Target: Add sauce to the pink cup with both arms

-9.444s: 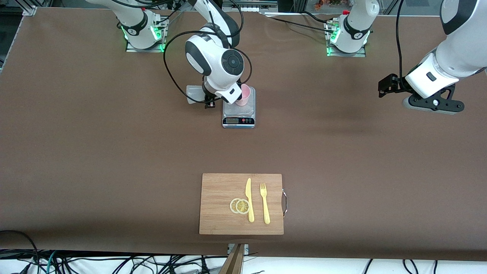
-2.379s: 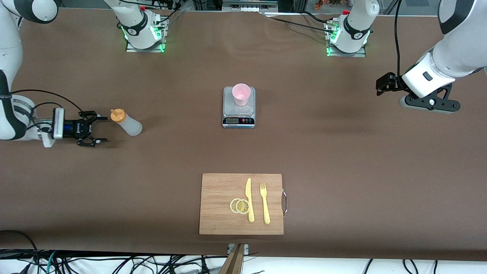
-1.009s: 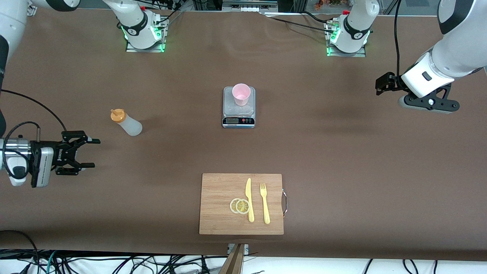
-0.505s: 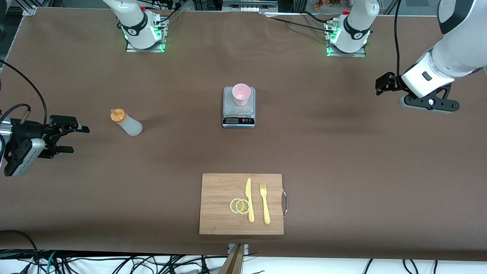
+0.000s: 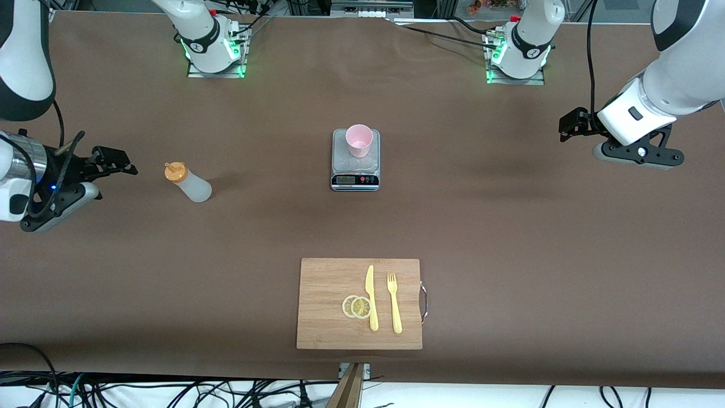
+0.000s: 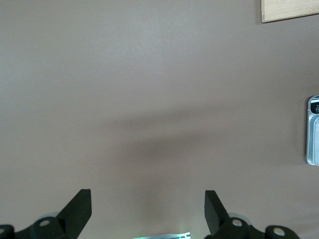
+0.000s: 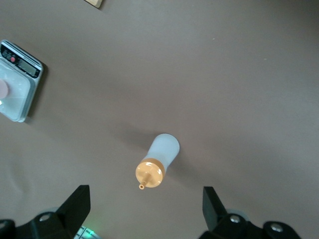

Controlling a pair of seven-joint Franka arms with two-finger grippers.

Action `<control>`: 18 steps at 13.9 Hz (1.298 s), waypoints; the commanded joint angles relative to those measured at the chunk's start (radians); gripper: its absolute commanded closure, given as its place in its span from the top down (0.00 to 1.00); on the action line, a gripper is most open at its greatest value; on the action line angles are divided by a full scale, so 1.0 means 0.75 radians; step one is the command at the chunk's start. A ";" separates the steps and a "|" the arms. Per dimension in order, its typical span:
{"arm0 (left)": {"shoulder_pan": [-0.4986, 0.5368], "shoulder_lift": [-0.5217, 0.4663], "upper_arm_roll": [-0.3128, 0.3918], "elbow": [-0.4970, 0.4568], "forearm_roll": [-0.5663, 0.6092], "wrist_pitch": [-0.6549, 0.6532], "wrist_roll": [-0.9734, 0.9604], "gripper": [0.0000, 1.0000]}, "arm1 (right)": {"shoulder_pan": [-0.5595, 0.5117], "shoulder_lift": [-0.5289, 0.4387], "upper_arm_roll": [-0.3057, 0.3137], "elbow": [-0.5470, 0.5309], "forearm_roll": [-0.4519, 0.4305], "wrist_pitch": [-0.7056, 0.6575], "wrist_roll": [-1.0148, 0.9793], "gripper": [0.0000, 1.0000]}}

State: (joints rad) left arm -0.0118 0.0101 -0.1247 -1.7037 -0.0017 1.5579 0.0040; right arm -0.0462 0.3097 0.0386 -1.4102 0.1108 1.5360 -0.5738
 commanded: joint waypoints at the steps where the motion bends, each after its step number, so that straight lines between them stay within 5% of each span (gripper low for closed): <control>1: -0.003 0.017 -0.003 0.038 0.000 -0.030 -0.013 1.00 | -0.002 -0.106 0.004 -0.114 -0.064 0.063 0.014 1.00; 10: -0.003 0.015 -0.003 0.036 0.000 -0.052 -0.009 1.00 | -0.014 -0.245 -0.072 -0.153 -0.197 0.065 0.037 1.00; 15: -0.001 0.017 -0.003 0.038 0.000 -0.052 -0.003 1.00 | -0.012 -0.280 -0.066 -0.167 -0.191 -0.037 0.586 1.00; 18: 0.010 0.017 -0.003 0.036 0.000 -0.067 0.003 1.00 | -0.006 -0.294 -0.060 -0.167 -0.180 -0.099 0.695 1.00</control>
State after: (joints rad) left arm -0.0104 0.0107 -0.1245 -1.7035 -0.0017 1.5324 0.0040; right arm -0.0507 0.1300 -0.0147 -1.4956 -0.0202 1.4777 -0.1157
